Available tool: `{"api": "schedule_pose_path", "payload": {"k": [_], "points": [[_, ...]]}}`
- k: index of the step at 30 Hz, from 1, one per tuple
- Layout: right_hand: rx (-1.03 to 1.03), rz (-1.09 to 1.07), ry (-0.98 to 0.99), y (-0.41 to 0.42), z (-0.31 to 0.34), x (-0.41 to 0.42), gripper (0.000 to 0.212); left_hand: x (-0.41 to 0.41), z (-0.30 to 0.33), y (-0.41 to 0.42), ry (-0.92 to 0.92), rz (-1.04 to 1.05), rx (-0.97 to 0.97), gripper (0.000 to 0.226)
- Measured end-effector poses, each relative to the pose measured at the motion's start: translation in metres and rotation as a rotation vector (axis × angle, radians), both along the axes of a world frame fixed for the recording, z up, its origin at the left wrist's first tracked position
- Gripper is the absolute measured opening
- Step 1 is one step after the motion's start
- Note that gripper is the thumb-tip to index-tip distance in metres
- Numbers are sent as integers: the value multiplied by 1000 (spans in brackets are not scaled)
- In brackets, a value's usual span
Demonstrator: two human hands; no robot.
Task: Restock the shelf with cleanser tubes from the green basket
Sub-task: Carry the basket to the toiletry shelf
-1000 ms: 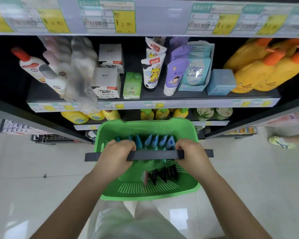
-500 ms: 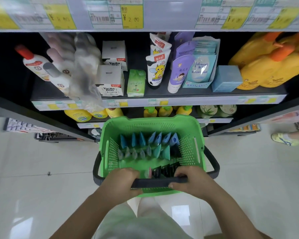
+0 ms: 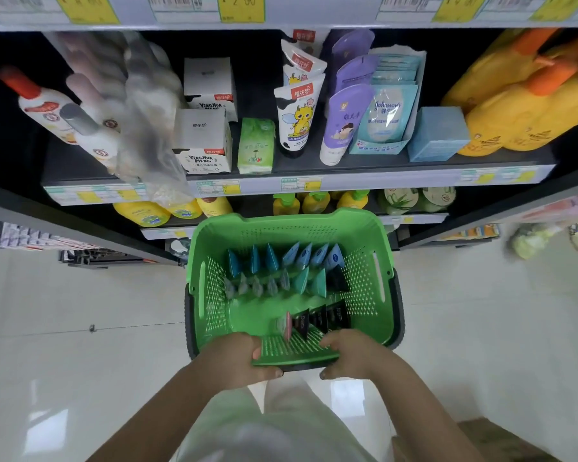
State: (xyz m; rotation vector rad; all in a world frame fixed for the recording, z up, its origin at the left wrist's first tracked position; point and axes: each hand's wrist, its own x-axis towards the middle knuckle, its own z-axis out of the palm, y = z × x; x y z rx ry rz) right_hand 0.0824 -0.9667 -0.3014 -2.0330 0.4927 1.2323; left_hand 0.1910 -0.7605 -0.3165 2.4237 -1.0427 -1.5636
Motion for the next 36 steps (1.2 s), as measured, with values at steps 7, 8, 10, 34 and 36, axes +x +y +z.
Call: {"api": "schedule_pose_path", "payload": {"k": [7, 8, 10, 34, 36], "points": [[-42, -60, -9, -2, -15, -9, 60, -4, -11, 3, -67, 65, -47, 60], [-57, -82, -17, -3, -17, -8, 57, -3, -11, 1, -101, 86, -75, 63], [-150, -172, -114, -7, -17, -6, 47, 2, -13, -2, -256, 128, -138, 52], [-556, -941, -189, -82, -72, 8, 20, 72, -45, 33, -362, 978, 4, 13], [-564, -959, -201, -80, -72, 7, 22, 74, -48, 34, -321, 977, 8, 8]]}}
